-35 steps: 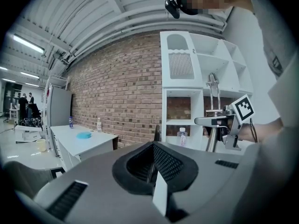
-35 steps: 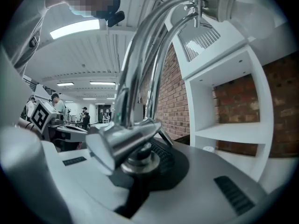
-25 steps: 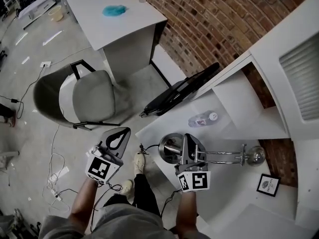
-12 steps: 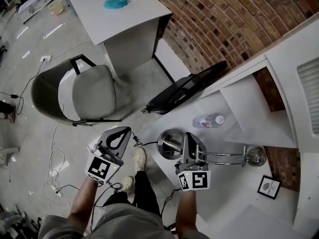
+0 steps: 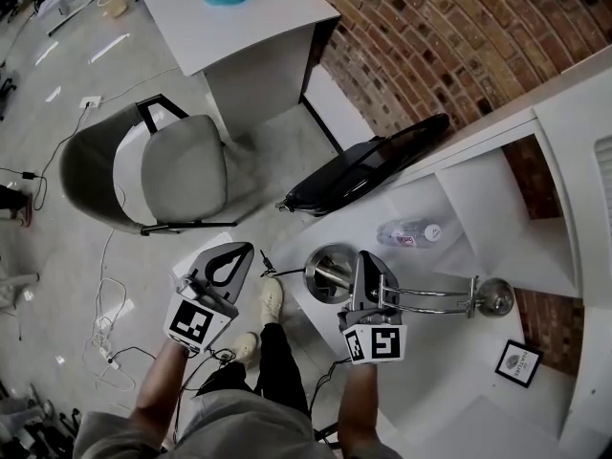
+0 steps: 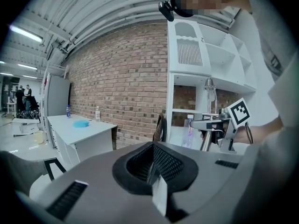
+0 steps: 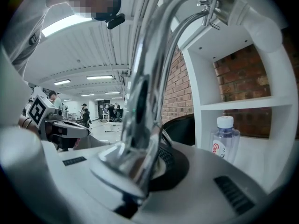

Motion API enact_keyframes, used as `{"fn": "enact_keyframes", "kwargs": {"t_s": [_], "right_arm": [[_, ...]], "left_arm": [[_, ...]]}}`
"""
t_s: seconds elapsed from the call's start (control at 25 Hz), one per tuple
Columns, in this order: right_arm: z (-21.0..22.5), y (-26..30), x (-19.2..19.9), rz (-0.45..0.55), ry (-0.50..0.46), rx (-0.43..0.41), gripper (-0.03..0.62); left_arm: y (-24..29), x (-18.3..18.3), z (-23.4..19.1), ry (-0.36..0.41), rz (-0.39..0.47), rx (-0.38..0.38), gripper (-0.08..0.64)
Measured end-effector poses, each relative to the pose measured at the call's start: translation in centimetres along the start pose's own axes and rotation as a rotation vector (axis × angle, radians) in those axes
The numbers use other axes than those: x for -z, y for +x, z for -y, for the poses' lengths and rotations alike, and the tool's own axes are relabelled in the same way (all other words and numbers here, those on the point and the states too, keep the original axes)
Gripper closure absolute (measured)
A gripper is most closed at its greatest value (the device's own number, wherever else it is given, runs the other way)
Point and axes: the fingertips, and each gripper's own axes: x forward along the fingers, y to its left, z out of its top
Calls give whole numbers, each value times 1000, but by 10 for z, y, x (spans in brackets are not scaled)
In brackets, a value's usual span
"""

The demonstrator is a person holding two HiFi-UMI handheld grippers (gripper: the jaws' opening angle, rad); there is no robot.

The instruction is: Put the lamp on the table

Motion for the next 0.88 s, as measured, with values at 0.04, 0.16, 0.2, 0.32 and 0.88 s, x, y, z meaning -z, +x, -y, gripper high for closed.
{"fn": "enact_keyframes", "kwargs": {"t_s": [0.04, 0.16, 0.2, 0.32, 0.88], "right_arm": [[0, 1, 1, -2, 1, -3, 574], [-3, 4, 3, -5, -8, -13, 574], [-5, 5, 3, -7, -13, -16, 574], [-8, 7, 4, -12, -24, -23, 574], [-22, 13, 8, -24, -72, -42, 574]], "left_arm": [[0, 2, 0, 0, -3, -1, 559], [1, 5, -2, -9, -10, -5, 558], [1, 6, -3, -14, -12, -7, 558], [3, 9, -3, -21, -15, -6, 558], [1, 13, 4, -28, -22, -7, 558]]}}
